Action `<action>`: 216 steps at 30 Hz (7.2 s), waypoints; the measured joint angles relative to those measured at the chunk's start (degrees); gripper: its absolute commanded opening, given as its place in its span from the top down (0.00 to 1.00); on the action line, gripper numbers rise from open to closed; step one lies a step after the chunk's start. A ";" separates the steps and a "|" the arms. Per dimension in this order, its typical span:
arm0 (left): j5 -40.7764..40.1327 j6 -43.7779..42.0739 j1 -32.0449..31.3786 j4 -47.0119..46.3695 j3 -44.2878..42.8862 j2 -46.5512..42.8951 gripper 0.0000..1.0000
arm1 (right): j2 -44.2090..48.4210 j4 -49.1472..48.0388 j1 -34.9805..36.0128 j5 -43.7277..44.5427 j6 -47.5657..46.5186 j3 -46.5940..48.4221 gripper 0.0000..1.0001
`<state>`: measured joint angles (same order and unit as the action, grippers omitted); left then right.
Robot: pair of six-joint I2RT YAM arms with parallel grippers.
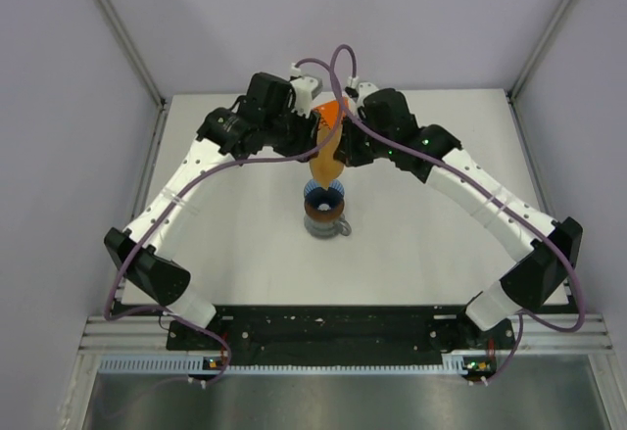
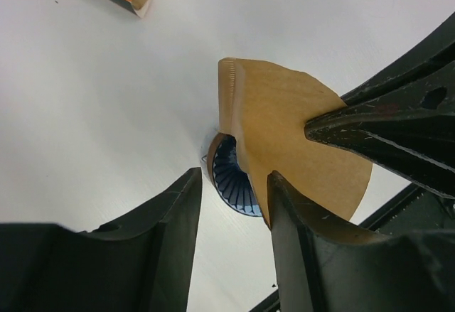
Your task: Place the coffee filter in the dripper
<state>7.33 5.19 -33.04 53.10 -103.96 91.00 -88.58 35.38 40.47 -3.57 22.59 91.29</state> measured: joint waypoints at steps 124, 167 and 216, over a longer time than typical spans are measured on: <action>31.43 23.34 18.29 -18.18 35.15 -2.97 0.44 | -26.05 12.22 8.68 6.54 -7.45 7.85 1.00; 31.12 19.50 16.06 -19.67 34.32 -1.64 0.64 | -15.56 10.95 3.39 -10.16 -13.77 9.16 0.90; 28.57 17.05 16.20 -14.05 29.18 -1.49 0.42 | -27.34 9.60 -3.65 -35.78 -51.69 15.34 0.96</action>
<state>35.90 22.24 -16.84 39.05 -74.78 89.52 -115.92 44.97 36.82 -39.35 -29.10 106.63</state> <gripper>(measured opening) 0.571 0.082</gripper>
